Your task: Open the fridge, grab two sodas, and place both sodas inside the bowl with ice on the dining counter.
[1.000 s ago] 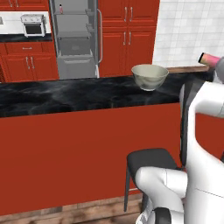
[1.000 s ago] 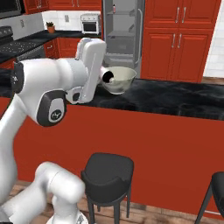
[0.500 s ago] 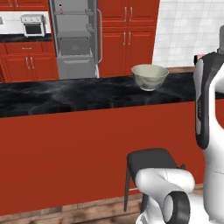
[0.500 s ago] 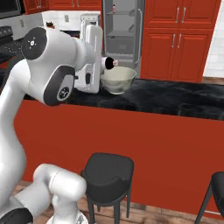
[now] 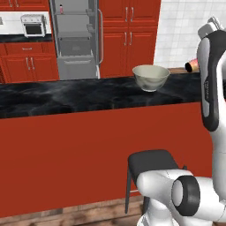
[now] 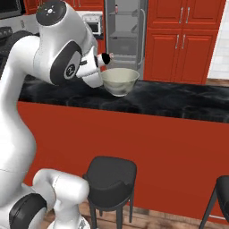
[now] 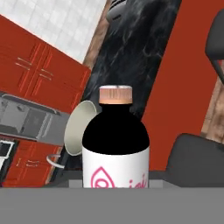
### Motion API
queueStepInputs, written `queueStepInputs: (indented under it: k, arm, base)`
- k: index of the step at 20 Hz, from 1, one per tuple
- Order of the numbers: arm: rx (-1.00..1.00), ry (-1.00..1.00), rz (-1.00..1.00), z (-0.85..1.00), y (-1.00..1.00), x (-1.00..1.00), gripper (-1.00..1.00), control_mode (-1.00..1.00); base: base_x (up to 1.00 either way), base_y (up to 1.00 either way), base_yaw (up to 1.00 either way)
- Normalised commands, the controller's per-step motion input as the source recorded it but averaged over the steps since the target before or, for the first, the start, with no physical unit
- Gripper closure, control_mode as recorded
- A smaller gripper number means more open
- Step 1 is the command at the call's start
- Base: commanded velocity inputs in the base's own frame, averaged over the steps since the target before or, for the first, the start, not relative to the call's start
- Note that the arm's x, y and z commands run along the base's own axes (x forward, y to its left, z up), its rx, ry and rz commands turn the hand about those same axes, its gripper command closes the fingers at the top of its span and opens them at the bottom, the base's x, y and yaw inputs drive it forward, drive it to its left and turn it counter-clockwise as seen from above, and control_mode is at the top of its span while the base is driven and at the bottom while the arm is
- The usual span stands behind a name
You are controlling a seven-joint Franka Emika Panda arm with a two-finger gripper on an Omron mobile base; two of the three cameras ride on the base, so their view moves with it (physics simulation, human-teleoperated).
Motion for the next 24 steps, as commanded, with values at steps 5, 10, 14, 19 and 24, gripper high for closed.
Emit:
queueStepInputs:
  k: [5, 10, 14, 19, 24]
  arm:
    - [-0.09, 0.08, -0.01, -0.26, 0.09, 0.18, 1.0, -1.0]
    - [-0.05, 0.17, 0.01, -0.09, 0.19, 0.53, 1.0, -1.0]
    - [0.0, 0.22, 0.05, -0.08, 0.09, 0.67, 1.0, -1.0]
    - [0.0, 0.21, 0.02, -0.06, -0.01, 0.49, 1.0, -1.0]
    - [0.0, 0.14, 0.0, -0.12, 0.0, 0.43, 1.0, -1.0]
  base:
    - [0.0, 0.0, 0.0]
    - [0.0, 0.0, 0.0]
    - [0.0, 0.0, 0.0]
    - [0.0, 0.0, 0.0]
    - [0.0, 0.0, 0.0]
